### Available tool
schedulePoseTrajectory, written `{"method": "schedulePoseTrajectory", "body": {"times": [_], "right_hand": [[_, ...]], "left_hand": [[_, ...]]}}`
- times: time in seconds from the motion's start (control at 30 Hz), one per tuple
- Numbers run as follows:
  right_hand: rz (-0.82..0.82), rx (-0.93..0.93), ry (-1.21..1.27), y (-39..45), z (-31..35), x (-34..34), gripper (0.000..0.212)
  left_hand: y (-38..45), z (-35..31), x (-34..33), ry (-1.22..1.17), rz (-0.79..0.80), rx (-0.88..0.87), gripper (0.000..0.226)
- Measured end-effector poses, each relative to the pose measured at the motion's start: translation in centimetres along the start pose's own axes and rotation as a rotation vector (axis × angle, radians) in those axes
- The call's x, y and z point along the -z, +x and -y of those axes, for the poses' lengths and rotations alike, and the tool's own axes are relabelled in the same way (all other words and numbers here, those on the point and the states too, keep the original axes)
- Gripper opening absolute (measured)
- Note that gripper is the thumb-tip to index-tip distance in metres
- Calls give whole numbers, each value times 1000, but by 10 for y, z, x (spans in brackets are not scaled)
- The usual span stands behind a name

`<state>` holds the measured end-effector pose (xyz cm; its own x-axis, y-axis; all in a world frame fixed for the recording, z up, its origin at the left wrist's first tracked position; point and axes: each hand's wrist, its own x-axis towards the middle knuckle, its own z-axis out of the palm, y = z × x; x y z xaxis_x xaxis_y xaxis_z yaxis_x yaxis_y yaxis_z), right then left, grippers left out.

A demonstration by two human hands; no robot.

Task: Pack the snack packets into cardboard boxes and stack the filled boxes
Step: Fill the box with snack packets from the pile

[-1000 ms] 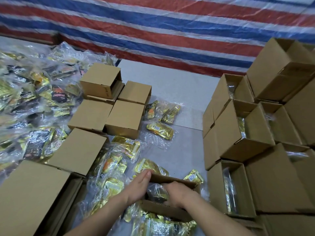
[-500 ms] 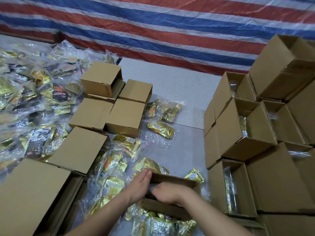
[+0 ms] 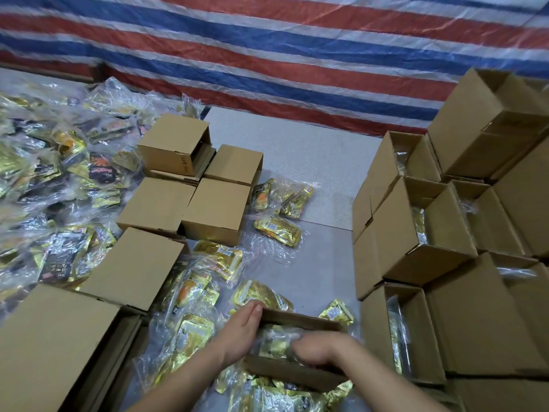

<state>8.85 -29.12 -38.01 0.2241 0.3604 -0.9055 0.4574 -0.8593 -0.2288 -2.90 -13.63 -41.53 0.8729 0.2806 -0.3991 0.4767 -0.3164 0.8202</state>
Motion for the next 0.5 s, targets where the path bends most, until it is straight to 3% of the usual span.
{"method": "schedulePoseTrajectory", "body": {"times": [0.17,0.23,0.4,0.43,0.5], "right_hand": [[15,-3,12,-5,5,-3,52],[-140,40,4,-12,3,-1,46],[-803,284,208,-38,-15,9,19],[-854,324,134,-40,-18,14,20],[-773,287,-90,-38,-22,20,42]], "left_hand": [[2,-6,-2,-45,18,34,24],[3,-7,0,-68,33,30,18],[-2,-11,2,-91,78,88,19],[-2,-12,1,-79,72,105,25],[-4,-13,-2,-19,40,141,30]]}}
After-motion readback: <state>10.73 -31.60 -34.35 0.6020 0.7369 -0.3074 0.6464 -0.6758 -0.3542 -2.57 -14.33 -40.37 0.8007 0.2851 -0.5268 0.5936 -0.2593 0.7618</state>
